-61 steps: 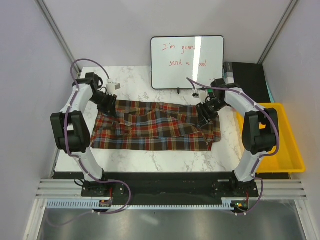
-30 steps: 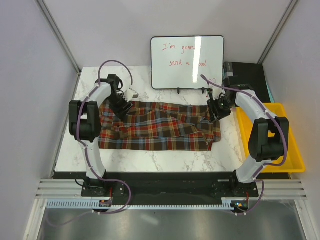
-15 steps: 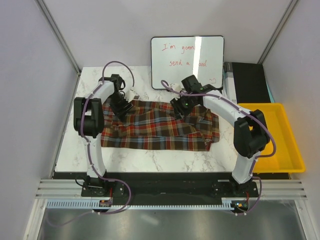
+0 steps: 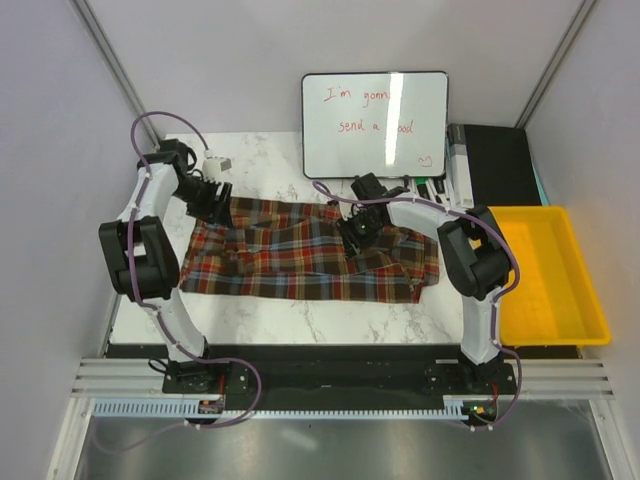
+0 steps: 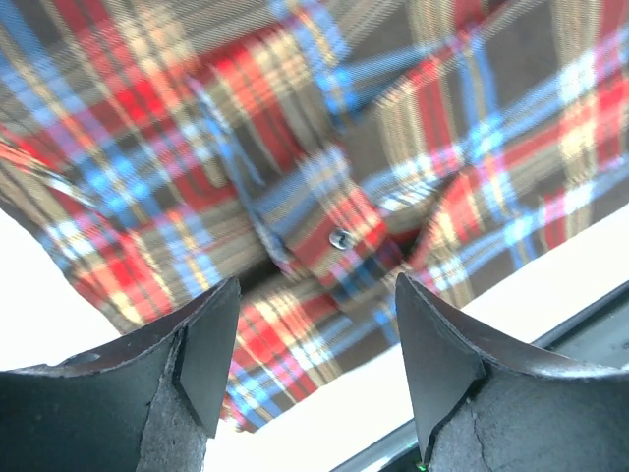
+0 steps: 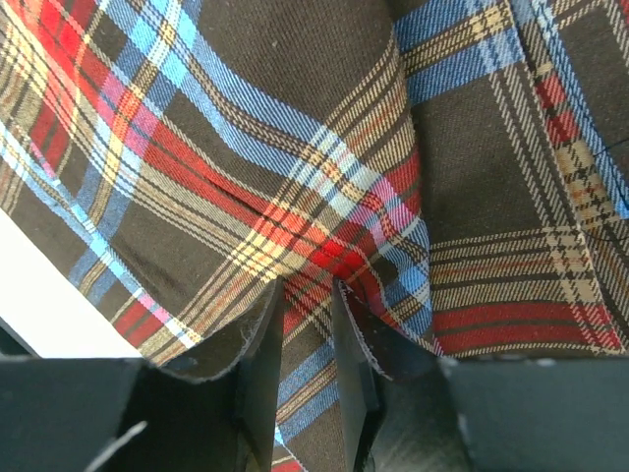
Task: Fold and stack the long sleeve shirts
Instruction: Fold the shirt
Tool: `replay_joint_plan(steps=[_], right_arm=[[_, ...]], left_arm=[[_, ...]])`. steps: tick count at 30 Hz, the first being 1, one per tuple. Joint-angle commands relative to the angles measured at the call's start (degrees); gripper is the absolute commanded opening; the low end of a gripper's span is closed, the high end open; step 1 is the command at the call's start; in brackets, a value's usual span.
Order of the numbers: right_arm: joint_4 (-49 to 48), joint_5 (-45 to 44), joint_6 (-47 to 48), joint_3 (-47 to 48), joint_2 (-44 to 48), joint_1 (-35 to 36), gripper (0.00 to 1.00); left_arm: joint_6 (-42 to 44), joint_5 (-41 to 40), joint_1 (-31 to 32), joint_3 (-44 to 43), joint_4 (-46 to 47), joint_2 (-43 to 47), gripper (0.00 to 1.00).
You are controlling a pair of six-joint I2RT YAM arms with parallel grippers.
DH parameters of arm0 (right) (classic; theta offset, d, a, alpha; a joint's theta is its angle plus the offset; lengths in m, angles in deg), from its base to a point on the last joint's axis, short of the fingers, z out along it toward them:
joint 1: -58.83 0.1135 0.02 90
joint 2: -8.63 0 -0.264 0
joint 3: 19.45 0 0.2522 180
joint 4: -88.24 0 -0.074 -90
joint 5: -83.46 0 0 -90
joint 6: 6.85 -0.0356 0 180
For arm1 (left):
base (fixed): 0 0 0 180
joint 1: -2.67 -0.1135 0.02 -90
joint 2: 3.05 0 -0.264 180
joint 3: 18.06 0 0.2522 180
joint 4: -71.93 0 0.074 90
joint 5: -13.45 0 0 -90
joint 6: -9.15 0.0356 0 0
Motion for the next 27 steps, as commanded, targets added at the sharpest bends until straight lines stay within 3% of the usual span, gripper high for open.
replay_joint_plan(steps=[1,8,13,17,23,25,27], right_arm=[[2.82,-3.84,2.05,-2.0,0.19,-0.44,0.34],[4.05,-4.1,1.17,-9.65,4.67,-0.36,0.35],[6.68,-2.08,2.12,-7.47,7.57,-0.36,0.4],[10.47,-0.85,3.81,2.63,9.76,-0.18,0.5],[14.42,-2.42,4.16,9.25,8.46,2.1,0.51],[14.43,-3.48,3.54,7.24,8.1,2.72,0.49],[13.99,-6.03,2.67,4.78,8.54,2.63,0.47]], left_arm=[[-4.53,1.63,0.57,4.68,0.08,3.93,0.71],[-19.64,10.84,-10.67,11.79,2.54,11.66,0.71],[-24.22,7.69,-14.02,20.15,8.08,19.4,0.73],[-18.62,6.11,-15.25,18.49,4.77,16.08,0.75],[-11.15,9.59,-17.63,16.65,3.95,11.23,0.71],[-4.3,10.5,-14.75,11.74,1.67,8.87,0.7],[2.88,5.94,-10.09,5.26,-0.78,6.41,0.69]])
